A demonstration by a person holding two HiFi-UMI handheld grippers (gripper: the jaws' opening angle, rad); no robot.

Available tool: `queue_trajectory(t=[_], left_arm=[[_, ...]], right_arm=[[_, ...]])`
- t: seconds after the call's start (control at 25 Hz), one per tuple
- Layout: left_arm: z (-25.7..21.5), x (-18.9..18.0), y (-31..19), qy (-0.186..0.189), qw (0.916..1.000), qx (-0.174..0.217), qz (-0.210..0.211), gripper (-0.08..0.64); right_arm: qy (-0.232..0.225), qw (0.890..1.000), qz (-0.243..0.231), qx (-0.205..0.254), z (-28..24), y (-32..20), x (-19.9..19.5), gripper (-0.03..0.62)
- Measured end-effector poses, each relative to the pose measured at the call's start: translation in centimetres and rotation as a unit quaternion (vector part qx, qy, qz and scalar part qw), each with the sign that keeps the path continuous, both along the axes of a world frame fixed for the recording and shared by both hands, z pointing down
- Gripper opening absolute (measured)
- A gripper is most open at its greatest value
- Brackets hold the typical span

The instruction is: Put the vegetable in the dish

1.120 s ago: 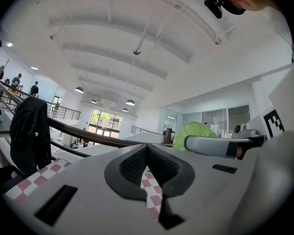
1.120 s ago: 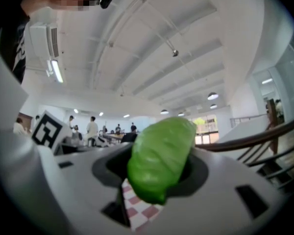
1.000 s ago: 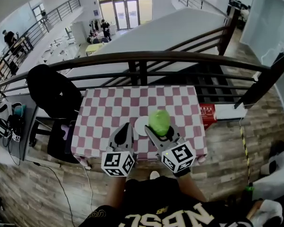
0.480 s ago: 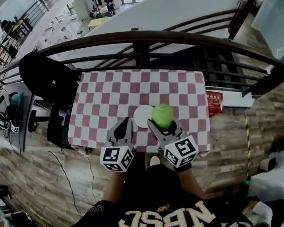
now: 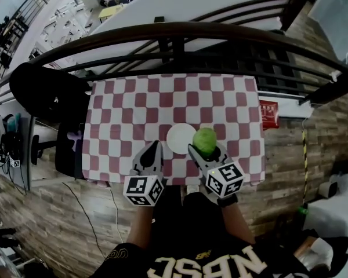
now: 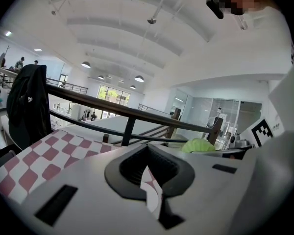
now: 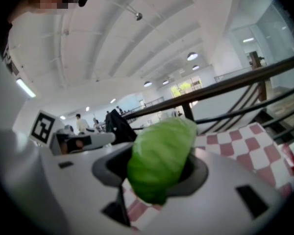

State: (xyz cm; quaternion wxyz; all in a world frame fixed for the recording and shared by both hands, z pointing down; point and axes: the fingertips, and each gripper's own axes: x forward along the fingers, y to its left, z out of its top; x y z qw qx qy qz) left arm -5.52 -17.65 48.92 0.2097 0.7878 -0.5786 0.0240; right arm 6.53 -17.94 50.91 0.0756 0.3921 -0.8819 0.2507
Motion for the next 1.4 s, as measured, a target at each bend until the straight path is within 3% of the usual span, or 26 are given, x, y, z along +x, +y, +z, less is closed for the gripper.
queue_trajectory(t=[0.28, 0.56, 0.76, 0.96, 1.12, 1.24, 1.4], left_arm=[[4.8, -0.9, -0.7, 0.012, 0.9989, -0.043, 0.017, 0.017], [8.2, -2.0, -1.3, 0.018, 0.9966, -0.077, 0.023, 0.017], [10.1, -3.4, -1.7, 0.022, 0.9946, -0.1, 0.014, 0.017], [11.7, -4.8, -1.4, 0.023, 0.9927, -0.118, 0.004, 0.017], [12.6, -5.7, -1.4, 0.025, 0.9915, -0.128, -0.002, 0.017], [13.2, -6.0, -1.4, 0.025, 0.9907, -0.134, -0.003, 0.017], [13.7, -5.4, -1.4, 0.026, 0.99, -0.139, 0.006, 0.017]], right_arm=[[0.015, 0.996, -0.002, -0.085, 6.6, 0.1, -2.4, 0.204], [0.052, 0.989, -0.04, -0.134, 12.4, 0.6, -5.3, 0.204], [0.064, 0.98, -0.038, -0.183, 16.6, -0.2, -6.6, 0.206], [0.042, 0.976, -0.037, -0.21, 19.1, -1.5, -8.0, 0.206], [-0.018, 0.974, -0.04, -0.221, 19.4, -2.7, -9.6, 0.206], [-0.062, 0.967, -0.035, -0.245, 20.2, -3.2, -10.4, 0.206], [-0.084, 0.96, -0.027, -0.267, 21.2, -3.1, -10.1, 0.207]])
